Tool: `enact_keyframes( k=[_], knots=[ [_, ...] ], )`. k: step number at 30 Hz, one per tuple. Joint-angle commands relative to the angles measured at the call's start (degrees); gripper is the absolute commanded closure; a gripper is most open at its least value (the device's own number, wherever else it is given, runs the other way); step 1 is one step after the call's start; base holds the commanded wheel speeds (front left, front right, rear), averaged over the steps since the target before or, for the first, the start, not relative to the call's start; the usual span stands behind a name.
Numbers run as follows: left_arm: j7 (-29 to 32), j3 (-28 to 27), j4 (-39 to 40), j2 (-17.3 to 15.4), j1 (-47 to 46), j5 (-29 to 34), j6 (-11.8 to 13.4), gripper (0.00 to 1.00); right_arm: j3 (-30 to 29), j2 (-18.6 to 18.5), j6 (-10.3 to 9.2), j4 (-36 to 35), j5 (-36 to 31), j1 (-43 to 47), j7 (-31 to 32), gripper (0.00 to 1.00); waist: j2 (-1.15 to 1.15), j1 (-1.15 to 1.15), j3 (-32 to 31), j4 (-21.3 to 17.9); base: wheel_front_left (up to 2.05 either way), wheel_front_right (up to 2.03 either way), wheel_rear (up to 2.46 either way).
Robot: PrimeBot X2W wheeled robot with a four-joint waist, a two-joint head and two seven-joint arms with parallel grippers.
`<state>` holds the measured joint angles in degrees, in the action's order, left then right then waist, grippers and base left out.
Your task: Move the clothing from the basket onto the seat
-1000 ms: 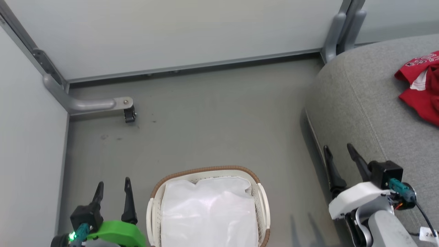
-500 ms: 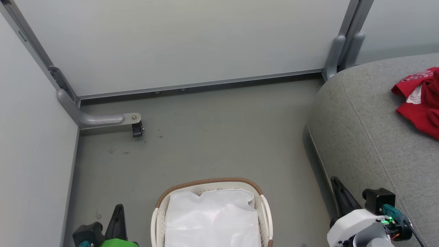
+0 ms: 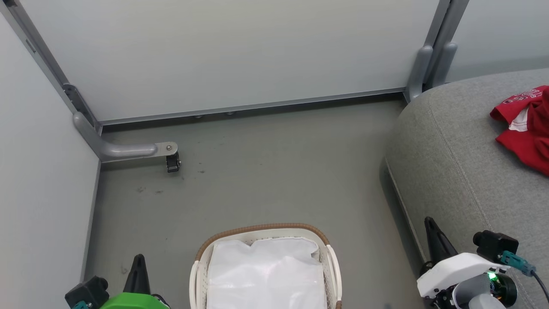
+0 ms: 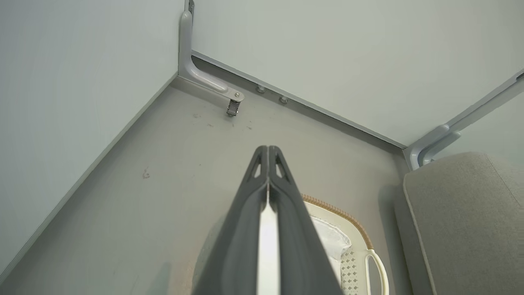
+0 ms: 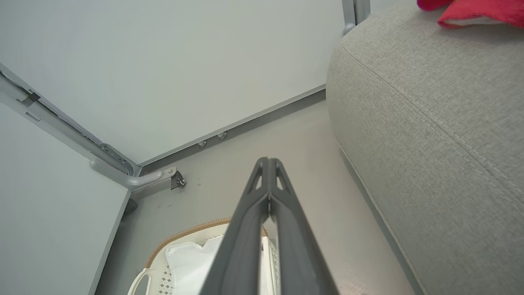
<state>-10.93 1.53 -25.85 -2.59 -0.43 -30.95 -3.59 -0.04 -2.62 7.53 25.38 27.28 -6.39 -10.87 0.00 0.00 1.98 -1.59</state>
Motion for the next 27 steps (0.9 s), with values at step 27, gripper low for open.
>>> enact_keyframes(
  k=[27],
  knots=[
    [6.3, -3.1, 5.0, -0.2, -3.1, -22.4, -1.6, 1.0, -2.5, -0.3, -0.02, -4.9, 23.8, -0.3, 6.3, 1.0, 0.0, 0.0, -0.4, 0.4, 0.0, 0.0, 0.0]
  ],
)
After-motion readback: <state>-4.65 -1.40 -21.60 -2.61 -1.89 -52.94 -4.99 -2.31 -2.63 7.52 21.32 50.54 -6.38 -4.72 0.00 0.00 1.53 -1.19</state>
